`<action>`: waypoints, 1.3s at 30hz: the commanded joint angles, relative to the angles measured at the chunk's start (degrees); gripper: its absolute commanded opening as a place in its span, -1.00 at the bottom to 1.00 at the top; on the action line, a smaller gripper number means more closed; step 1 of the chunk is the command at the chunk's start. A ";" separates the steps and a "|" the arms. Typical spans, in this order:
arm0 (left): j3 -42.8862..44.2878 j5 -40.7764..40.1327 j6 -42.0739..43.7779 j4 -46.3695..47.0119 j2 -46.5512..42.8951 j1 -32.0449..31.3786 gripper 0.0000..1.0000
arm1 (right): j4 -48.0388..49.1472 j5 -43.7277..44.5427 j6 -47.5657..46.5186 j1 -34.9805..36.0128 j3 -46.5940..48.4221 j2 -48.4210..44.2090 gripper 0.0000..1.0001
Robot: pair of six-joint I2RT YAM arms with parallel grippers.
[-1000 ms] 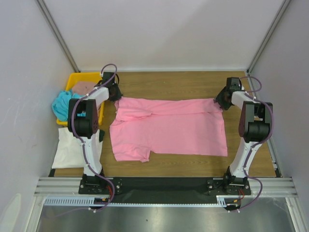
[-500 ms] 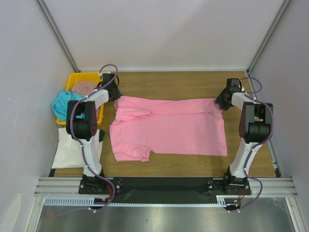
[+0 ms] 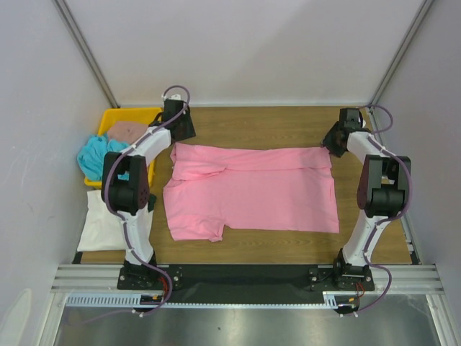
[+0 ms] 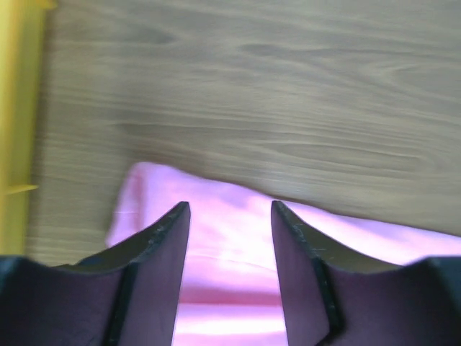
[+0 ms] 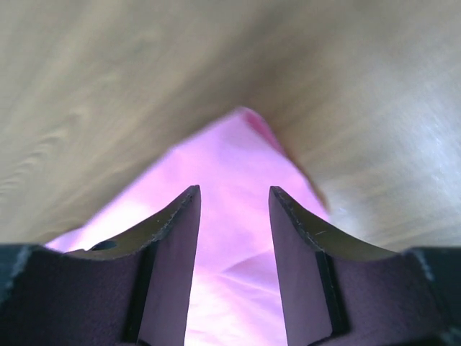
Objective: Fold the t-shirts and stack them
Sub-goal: Fold the tshirt
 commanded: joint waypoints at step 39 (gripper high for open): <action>13.25 9.31 -28.24 0.38 18.85 2.81 -0.94 | -3.22 0.78 1.80 0.43 23.74 24.75 -1.00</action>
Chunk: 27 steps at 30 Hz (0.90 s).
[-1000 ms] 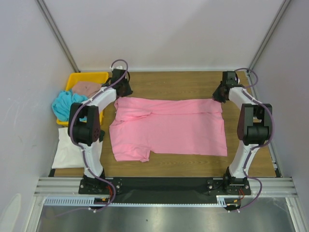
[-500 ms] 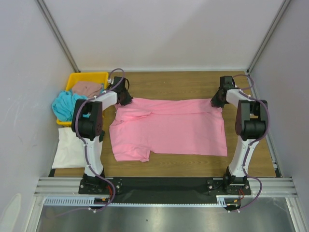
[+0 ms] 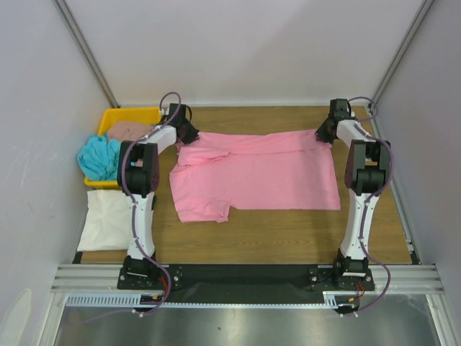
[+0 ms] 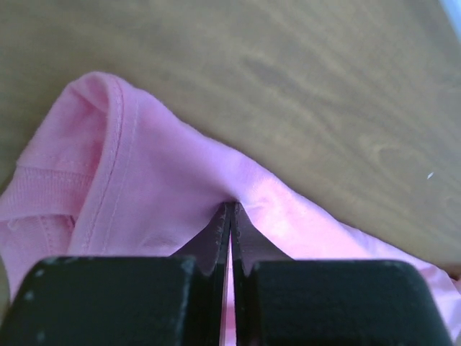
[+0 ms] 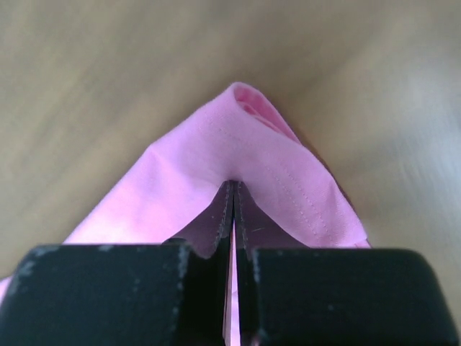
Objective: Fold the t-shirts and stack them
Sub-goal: Fold the tshirt
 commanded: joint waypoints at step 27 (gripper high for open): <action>-25.32 -0.23 -8.77 7.57 -32.18 -0.86 0.35 | -6.70 -8.15 -2.54 1.18 7.13 -16.12 -0.59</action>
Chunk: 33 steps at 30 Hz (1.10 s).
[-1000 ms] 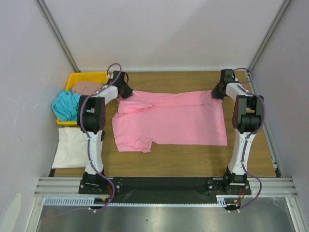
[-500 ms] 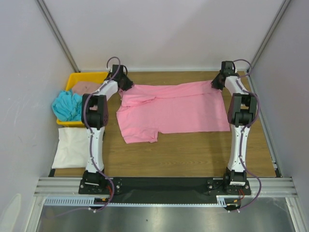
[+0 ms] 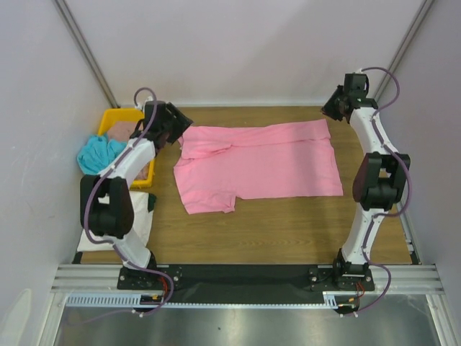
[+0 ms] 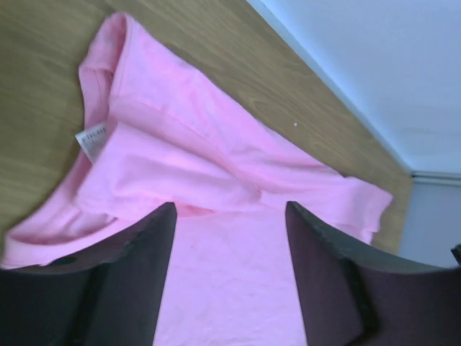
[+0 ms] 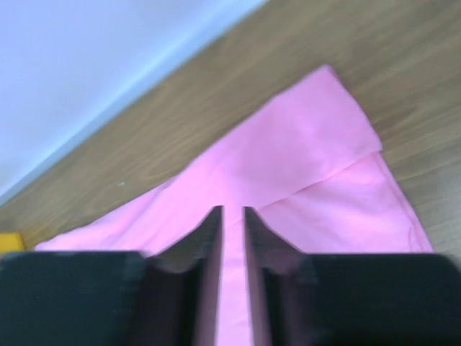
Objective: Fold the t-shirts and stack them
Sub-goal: Fold the tshirt
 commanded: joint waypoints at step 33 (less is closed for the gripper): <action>-11.95 -8.70 -26.61 14.87 11.08 -6.09 0.02 | -1.44 -4.41 -0.28 -4.35 -10.91 -11.69 0.85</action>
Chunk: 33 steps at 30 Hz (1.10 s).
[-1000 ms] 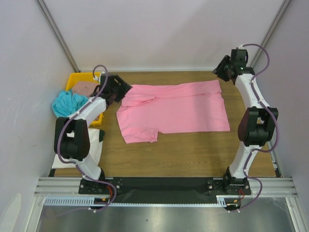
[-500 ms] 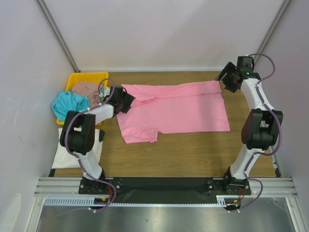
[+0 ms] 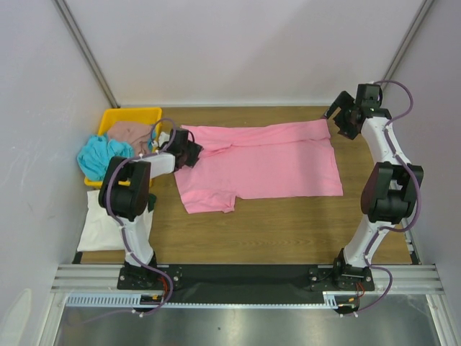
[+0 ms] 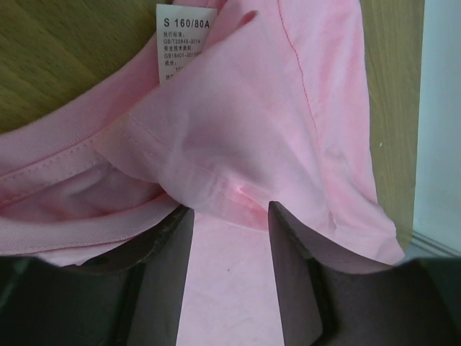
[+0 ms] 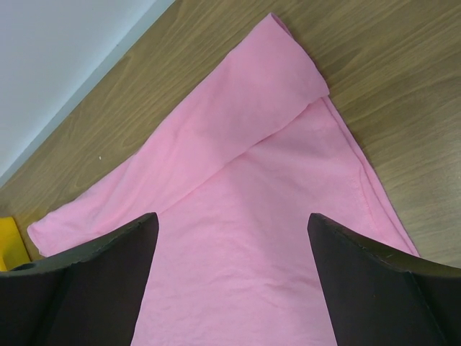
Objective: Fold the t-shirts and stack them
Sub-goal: Fold the tshirt
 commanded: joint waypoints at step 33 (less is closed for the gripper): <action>1.34 1.65 2.21 -5.66 -8.38 -0.32 -0.99 | 1.19 0.71 0.02 -1.10 -0.67 -0.55 0.84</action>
